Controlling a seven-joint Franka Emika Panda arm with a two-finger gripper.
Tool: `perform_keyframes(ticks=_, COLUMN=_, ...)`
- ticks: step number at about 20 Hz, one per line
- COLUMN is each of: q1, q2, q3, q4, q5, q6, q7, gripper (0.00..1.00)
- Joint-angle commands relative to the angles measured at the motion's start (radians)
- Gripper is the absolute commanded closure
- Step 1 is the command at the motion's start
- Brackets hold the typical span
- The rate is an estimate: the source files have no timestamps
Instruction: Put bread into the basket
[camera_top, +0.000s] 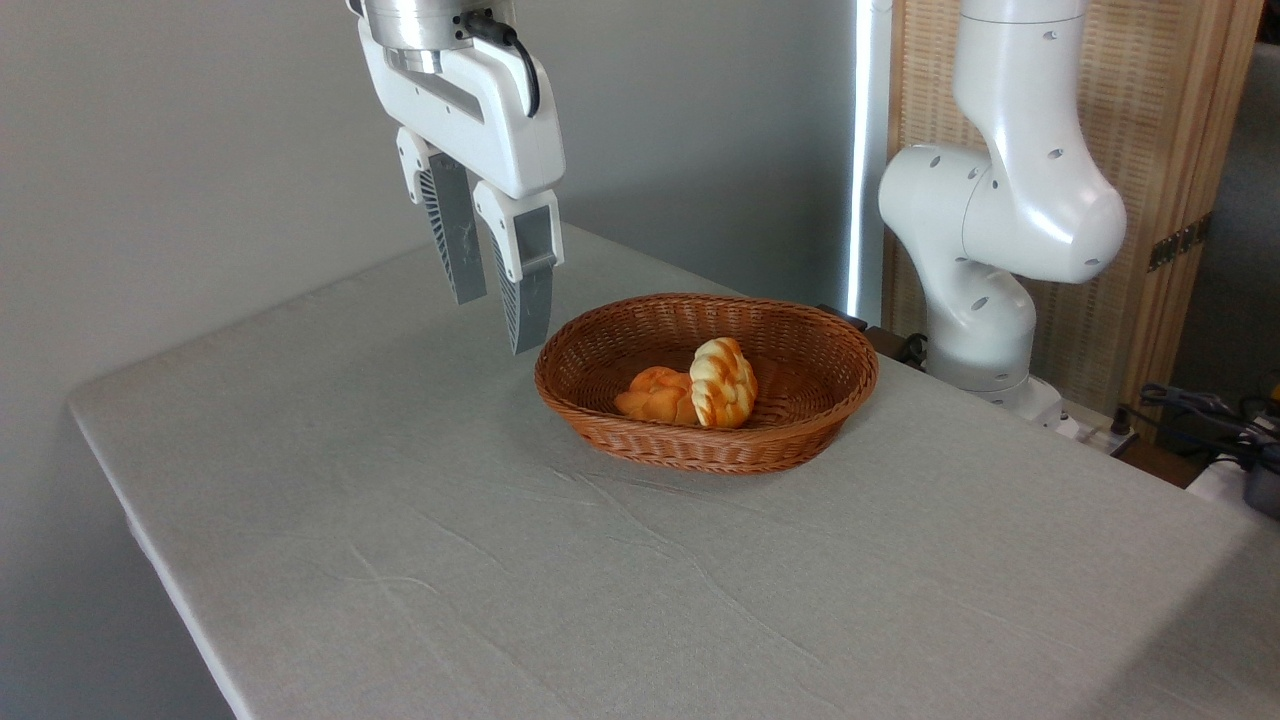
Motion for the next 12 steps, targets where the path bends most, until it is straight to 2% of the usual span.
perform_keyframes(ticks=1, q1=-0.016, q2=0.013, q3=0.011, q4=0.022, q5=0.011, q6=-0.024, q7=-0.015, gripper=0.00)
perform_keyframes(ticks=5, q1=-0.024, q2=0.013, q3=0.021, q4=0.023, q5=0.012, q6=-0.024, q7=-0.013, gripper=0.00)
perform_keyframes(ticks=8, q1=-0.087, q2=0.013, q3=0.098, q4=0.025, q5=0.012, q6=-0.024, q7=-0.009, gripper=0.00)
perform_keyframes(ticks=12, q1=-0.090, q2=0.013, q3=0.111, q4=0.025, q5=0.014, q6=-0.024, q7=-0.001, gripper=0.00)
